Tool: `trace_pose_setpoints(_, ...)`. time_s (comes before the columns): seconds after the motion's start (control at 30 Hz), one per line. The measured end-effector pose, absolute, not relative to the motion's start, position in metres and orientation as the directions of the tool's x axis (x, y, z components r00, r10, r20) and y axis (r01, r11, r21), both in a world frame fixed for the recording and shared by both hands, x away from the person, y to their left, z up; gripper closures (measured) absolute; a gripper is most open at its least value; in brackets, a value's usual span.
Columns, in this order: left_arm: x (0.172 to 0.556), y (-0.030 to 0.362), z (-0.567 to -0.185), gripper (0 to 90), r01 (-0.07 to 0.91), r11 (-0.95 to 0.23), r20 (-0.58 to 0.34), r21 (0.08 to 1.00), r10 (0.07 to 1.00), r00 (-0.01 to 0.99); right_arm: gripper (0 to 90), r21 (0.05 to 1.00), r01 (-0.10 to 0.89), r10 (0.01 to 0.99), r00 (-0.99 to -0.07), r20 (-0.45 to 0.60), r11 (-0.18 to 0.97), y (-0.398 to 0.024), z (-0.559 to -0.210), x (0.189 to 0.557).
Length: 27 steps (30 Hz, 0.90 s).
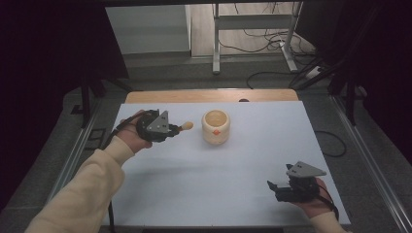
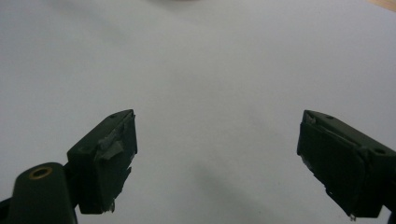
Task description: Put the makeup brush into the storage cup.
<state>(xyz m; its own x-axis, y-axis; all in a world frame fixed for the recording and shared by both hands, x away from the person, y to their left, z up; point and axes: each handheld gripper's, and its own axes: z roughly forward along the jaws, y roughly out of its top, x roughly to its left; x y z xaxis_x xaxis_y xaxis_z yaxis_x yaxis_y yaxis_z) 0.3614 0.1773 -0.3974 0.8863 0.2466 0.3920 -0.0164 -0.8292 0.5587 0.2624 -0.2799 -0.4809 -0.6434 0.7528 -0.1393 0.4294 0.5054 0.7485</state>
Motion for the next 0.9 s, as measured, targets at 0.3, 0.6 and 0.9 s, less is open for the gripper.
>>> trace_pose_setpoints(0.3, 0.359, 0.180, -0.397, 78.5, 0.013, -0.811, 0.379, 0.585, 0.288, 0.879, 12.6, 0.748, 0.429, 0.752, -0.644, -0.141, 0.507, -0.280, -0.481, 0.262)
trace_pose_setpoints(0.6, 0.352, 0.179, -0.392, 78.5, 0.025, -0.784, 0.362, 0.621, 0.314, 0.878, 12.6, 0.751, 0.426, 0.753, -0.642, -0.142, 0.505, -0.279, -0.481, 0.263)
trace_pose_setpoints(0.9, 0.348, 0.181, -0.392, 78.5, 0.025, -0.761, 0.347, 0.648, 0.324, 0.880, 12.6, 0.751, 0.425, 0.753, -0.643, -0.142, 0.505, -0.279, -0.481, 0.263)
